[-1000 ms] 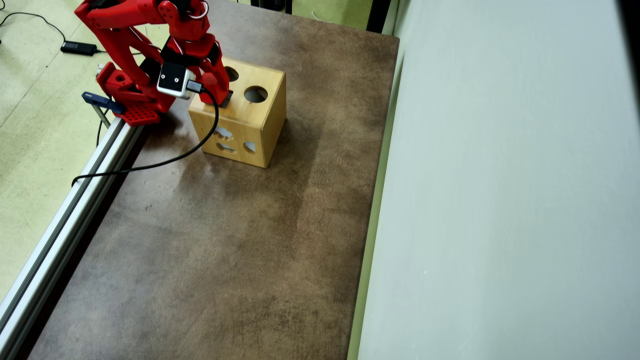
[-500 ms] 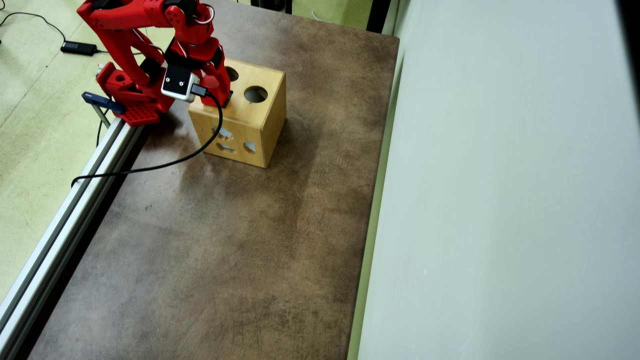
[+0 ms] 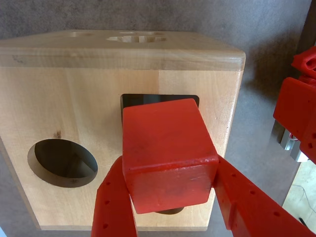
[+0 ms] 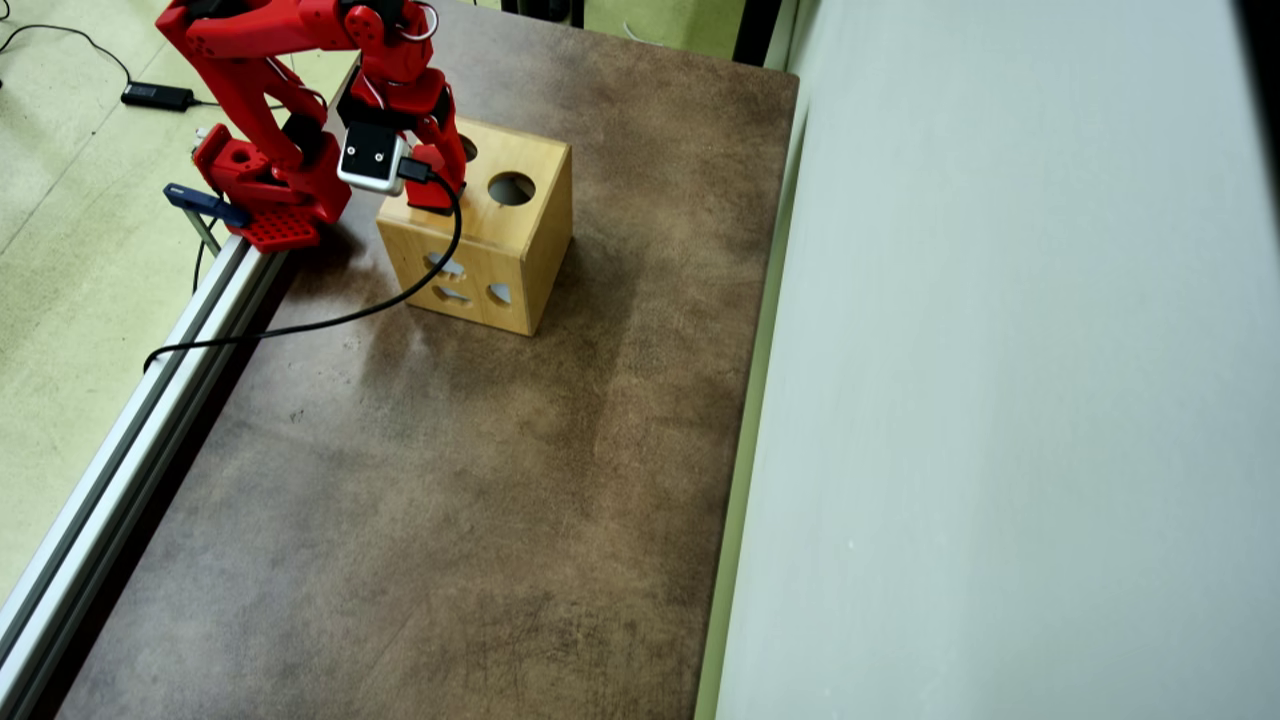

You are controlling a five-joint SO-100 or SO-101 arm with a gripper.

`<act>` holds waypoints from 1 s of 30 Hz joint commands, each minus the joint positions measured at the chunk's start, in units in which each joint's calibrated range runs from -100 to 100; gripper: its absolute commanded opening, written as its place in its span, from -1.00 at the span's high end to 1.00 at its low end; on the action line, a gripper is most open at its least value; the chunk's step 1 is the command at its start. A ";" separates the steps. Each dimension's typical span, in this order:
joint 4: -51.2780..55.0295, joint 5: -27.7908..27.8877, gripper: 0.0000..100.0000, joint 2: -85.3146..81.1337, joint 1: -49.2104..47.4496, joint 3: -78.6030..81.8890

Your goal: Pick and place the red cube on the square hole

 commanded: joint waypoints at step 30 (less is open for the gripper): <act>0.17 -0.20 0.96 -0.77 4.58 2.32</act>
